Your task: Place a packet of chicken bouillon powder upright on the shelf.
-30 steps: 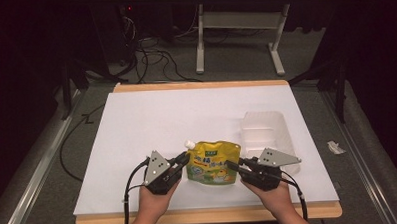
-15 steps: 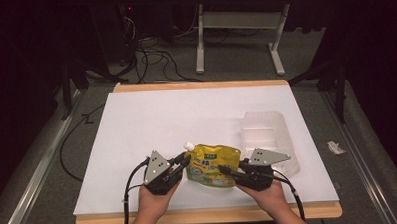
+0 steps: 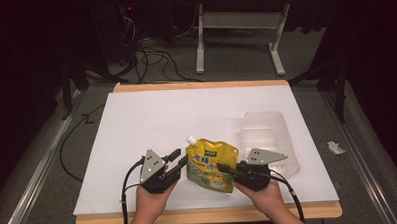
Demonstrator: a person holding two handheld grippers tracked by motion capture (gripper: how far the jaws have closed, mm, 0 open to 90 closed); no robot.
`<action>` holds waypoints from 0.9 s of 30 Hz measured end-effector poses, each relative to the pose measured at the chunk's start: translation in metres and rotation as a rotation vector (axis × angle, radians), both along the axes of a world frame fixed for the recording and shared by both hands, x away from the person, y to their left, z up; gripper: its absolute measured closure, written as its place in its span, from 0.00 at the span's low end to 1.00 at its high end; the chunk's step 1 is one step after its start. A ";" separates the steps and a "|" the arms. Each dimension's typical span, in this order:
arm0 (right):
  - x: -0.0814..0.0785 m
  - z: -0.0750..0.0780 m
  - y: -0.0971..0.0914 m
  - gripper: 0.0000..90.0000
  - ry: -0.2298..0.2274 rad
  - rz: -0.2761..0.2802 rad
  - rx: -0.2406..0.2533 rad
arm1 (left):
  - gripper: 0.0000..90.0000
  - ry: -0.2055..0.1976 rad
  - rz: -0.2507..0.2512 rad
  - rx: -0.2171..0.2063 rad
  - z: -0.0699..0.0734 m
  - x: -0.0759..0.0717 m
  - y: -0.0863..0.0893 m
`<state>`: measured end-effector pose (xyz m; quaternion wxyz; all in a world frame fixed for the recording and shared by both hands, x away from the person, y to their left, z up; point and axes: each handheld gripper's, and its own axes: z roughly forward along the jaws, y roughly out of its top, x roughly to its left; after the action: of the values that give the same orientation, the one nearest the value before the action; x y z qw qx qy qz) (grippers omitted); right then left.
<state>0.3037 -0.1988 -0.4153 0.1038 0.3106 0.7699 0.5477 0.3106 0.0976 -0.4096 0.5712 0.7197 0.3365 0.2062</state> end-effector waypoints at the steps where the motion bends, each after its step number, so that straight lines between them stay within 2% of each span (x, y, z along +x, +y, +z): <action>1: 0.000 0.000 0.000 1.00 0.000 0.000 0.000 | 0.73 0.000 0.000 0.000 0.000 0.000 0.000; 5: -0.002 0.002 0.001 1.00 0.000 -0.005 -0.002 | 0.70 -0.002 -0.003 -0.004 0.001 0.001 0.003; 11: -0.004 0.004 -0.001 1.00 -0.025 -0.008 0.002 | 0.66 -0.007 0.001 0.007 0.001 0.001 0.005; 16: -0.005 0.008 -0.006 1.00 -0.042 -0.015 0.008 | 0.61 -0.020 0.006 0.051 0.002 0.001 0.005; 18: -0.005 0.009 -0.007 1.00 -0.053 -0.016 0.007 | 0.58 -0.018 0.008 0.054 0.002 0.001 0.005; 24: -0.007 0.012 -0.010 1.00 -0.070 -0.016 0.009 | 0.48 0.023 -0.001 0.114 -0.001 0.005 0.003; 27: -0.008 0.013 -0.012 1.00 -0.075 -0.019 0.005 | 0.46 0.051 -0.006 0.122 -0.001 0.006 0.005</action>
<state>0.2959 -0.2107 -0.4020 0.1370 0.2974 0.7610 0.5601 0.3171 0.1030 -0.4108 0.5182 0.7591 0.3357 0.2062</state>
